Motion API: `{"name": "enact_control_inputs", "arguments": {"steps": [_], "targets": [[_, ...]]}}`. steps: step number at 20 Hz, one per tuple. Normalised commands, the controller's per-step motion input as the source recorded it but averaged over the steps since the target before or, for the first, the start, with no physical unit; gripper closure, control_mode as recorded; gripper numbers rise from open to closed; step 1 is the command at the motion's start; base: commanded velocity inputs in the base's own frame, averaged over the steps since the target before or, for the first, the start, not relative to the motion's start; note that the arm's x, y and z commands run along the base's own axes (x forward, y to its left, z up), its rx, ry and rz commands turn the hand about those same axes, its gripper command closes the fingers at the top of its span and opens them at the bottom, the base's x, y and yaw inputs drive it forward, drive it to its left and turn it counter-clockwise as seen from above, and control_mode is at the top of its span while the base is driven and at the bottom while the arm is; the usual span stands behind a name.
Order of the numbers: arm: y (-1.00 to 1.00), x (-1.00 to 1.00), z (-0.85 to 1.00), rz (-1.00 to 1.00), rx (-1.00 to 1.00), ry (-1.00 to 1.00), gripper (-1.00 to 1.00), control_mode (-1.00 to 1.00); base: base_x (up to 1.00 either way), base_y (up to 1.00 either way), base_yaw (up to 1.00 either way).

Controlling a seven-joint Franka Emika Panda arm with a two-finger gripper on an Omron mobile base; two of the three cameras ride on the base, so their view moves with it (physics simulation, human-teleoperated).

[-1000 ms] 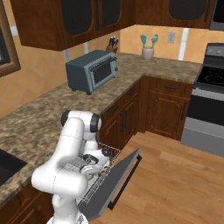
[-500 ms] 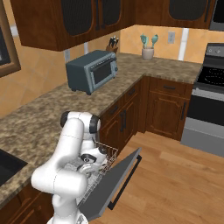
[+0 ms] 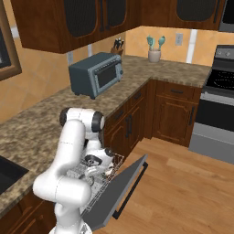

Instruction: Pick up the cup and bowl from the counter, place them in the dishwasher, and close the dishwasher door.

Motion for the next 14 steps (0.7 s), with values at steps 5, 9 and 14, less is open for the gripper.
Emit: {"name": "enact_control_inputs", "arguments": {"steps": [5,9,14], "targets": [[-0.41,-0.54,1.00,-0.22,0.00,0.00,-1.00,-1.00,0.00,0.00,0.00],[-0.62,-0.18,1.00,-0.26,0.00,0.00,-1.00,-1.00,0.00,0.00,0.00],[-0.58,-0.03,1.00,-0.18,0.00,-0.01,-1.00,-1.00,0.00,0.00,0.00]]}}
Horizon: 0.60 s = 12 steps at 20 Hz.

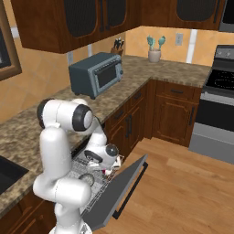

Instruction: Pick up the cup and bowl from the counter, place them in the dishwasher, and close the dishwasher door.

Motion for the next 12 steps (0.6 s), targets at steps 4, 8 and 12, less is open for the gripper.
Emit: {"name": "enact_control_inputs", "arguments": {"steps": [4,8,12], "targets": [[-0.56,-0.12,1.00,-0.13,0.00,0.01,-1.00,-1.00,0.00,0.00,0.00],[-0.69,-0.12,1.00,-0.15,0.05,0.21,-1.00,-1.00,0.00,0.00,0.00],[-0.55,-0.10,1.00,-0.15,0.11,0.12,-1.00,-1.00,0.00,0.00,0.00]]}}
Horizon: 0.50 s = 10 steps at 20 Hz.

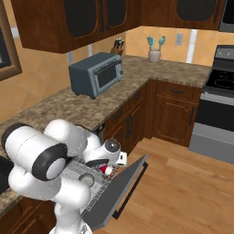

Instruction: Pick up the cup and bowl from the counter, place them in the dishwasher, and close the dishwasher door.

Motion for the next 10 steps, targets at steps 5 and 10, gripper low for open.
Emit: {"name": "enact_control_inputs", "arguments": {"steps": [5,10], "targets": [[-0.63,-0.05,0.85,-0.11,0.15,0.15,-1.00,-1.00,0.00,0.00,0.00],[-0.82,-0.22,0.00,-0.03,0.56,0.33,-1.00,-1.00,0.00,0.00,0.00]]}}
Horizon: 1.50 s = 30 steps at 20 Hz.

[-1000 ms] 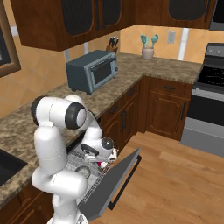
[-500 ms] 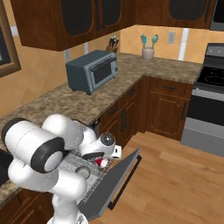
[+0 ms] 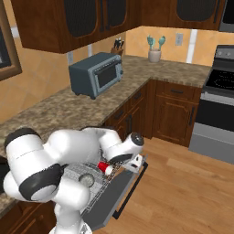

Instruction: Pick up the cup and bowl from the counter, place them in the dishwasher, and close the dishwasher door.

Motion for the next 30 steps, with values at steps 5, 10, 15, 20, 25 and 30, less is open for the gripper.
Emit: {"name": "enact_control_inputs", "arguments": {"steps": [5,10,15,20,25,30], "targets": [[-0.72,-0.23,-0.07,-0.01,0.60,0.04,-1.00,-1.00,0.00,0.00,0.00],[-0.58,-0.08,-0.46,-0.04,0.65,0.01,-1.00,-1.00,0.00,0.00,0.00],[-0.20,0.07,-0.50,0.00,0.40,0.05,-1.00,-1.00,0.00,0.00,0.00],[-0.26,0.08,-0.64,0.00,0.37,0.09,-1.00,-1.00,0.00,0.00,0.00],[-0.17,0.19,-0.56,0.01,0.27,0.08,-1.00,-1.00,0.00,0.00,0.00],[-0.01,0.20,-0.68,0.00,0.27,0.00,-1.00,-1.00,0.00,0.00,0.00]]}}
